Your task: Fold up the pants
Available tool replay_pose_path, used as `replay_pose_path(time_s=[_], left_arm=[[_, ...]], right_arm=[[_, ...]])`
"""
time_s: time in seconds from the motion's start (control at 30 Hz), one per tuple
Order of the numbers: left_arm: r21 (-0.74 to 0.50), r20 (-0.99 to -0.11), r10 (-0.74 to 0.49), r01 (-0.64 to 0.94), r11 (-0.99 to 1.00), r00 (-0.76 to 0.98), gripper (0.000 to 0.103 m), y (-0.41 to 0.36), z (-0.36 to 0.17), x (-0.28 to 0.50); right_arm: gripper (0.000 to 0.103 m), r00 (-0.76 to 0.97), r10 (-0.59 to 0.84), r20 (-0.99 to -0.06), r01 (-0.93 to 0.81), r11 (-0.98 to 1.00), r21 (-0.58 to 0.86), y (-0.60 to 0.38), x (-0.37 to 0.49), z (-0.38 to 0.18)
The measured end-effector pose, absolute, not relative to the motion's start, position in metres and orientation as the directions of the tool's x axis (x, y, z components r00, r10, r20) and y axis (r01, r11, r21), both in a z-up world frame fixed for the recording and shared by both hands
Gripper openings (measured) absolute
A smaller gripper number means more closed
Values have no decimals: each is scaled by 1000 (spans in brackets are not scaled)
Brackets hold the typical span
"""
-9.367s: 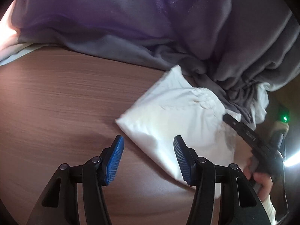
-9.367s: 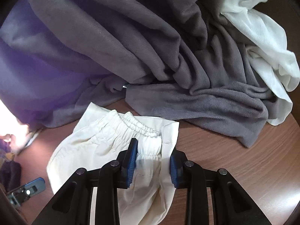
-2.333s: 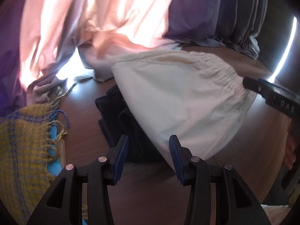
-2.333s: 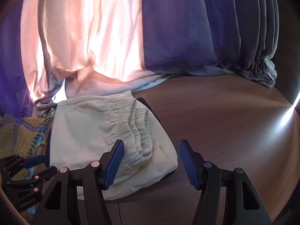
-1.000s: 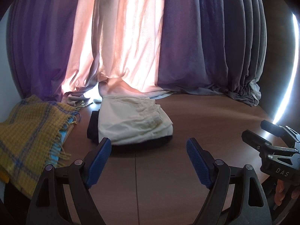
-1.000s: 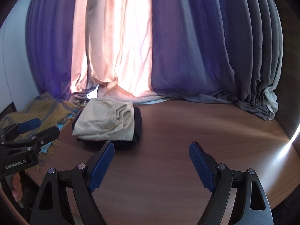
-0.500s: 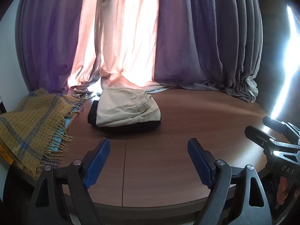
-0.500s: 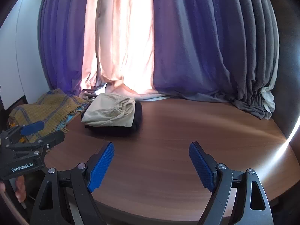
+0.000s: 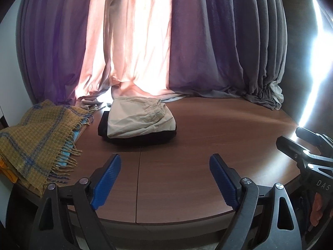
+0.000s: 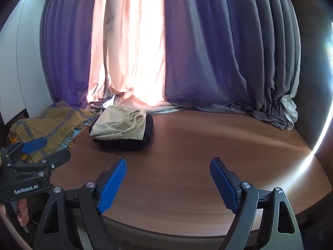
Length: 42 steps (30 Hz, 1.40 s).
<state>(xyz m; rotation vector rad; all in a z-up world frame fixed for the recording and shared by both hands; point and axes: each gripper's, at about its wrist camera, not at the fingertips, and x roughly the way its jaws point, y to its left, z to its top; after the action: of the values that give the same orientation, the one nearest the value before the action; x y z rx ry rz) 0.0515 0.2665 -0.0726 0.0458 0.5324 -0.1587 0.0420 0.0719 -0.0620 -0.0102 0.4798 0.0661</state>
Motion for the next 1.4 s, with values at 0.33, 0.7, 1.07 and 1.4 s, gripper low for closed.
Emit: replay_pose_path(time_s=[0.33,0.7,1.07,1.4], left_arm=[[-5,-504,-139,158,987,852,91,270,-72,48],[-9,-505,-124,139,990,854,100,273,-71,48],[-14,-529,-132,146,989,838,103,269,-70,53],[3,-530,-105,126,992,842,103,265,-70,54]], right_arm=[[83,888,37,-458,-40,999,3,69,34,-61],[83,884,32,-467,-34,999,5,67,34,-64],[83,881,38,-471,-38,999,10,64,42,-65],[83,880,40,-474,-38,999,14,61,46,-65]])
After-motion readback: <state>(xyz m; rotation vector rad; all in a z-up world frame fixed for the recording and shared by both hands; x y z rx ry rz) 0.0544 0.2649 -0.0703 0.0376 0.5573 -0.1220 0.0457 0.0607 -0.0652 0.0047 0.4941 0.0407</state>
